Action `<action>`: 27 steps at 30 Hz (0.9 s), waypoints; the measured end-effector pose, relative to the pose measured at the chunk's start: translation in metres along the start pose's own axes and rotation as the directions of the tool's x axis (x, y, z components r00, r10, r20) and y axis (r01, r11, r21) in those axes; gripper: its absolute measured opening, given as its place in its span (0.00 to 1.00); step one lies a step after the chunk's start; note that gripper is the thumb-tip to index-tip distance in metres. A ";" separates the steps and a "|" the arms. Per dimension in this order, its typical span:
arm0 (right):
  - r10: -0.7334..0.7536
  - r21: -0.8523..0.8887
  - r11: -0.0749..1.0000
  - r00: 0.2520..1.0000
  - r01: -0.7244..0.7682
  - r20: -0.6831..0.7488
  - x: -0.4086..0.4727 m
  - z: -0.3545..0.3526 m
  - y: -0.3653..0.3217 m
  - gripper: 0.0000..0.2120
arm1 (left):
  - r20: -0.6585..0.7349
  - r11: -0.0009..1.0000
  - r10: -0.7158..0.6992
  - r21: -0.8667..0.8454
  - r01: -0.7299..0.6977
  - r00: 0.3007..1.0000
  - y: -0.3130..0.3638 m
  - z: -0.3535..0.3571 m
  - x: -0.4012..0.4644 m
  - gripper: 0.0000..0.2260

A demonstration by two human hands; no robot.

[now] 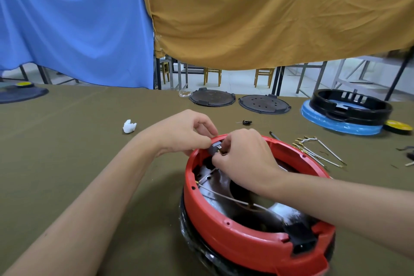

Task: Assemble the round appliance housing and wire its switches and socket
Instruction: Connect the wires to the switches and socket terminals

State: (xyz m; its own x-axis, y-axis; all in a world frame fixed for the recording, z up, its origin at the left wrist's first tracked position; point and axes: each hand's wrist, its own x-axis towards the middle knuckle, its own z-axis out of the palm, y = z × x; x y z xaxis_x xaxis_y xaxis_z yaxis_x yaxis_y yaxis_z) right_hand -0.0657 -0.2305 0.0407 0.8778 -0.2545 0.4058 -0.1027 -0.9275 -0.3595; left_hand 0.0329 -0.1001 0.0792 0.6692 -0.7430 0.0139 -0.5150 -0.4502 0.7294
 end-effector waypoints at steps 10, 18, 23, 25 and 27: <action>-0.061 -0.042 0.997 0.998 0.062 0.015 -0.002 -0.004 0.003 0.11 | 0.009 0.999 -0.007 -0.034 0.007 1.000 -0.001 0.001 0.000 0.08; -0.092 -0.029 0.995 0.992 0.095 0.085 0.000 -0.009 0.007 0.11 | 0.025 1.000 -0.018 0.018 0.017 1.000 0.001 0.001 -0.003 0.07; -0.075 0.057 0.996 0.988 0.068 0.136 0.008 -0.039 0.023 0.03 | -0.003 0.988 0.043 0.149 -0.042 0.999 0.003 0.002 -0.004 0.09; -0.073 0.116 0.992 0.986 0.056 0.153 0.012 -0.052 0.033 0.04 | -0.012 0.980 0.066 0.190 -0.062 0.998 0.002 0.000 -0.004 0.10; -0.091 0.150 0.987 0.981 0.065 0.171 0.013 -0.061 0.042 0.05 | -0.026 0.975 0.089 0.208 -0.082 0.996 0.001 0.000 -0.003 0.12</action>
State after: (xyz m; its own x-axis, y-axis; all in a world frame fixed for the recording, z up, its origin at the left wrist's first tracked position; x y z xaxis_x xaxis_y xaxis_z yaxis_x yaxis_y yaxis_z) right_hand -0.0869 -0.2897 0.0818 0.9505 -0.1185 0.2872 0.0262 -0.8905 -0.4542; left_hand 0.0302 -0.0985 0.0800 0.6343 -0.7670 0.0970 -0.6681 -0.4807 0.5679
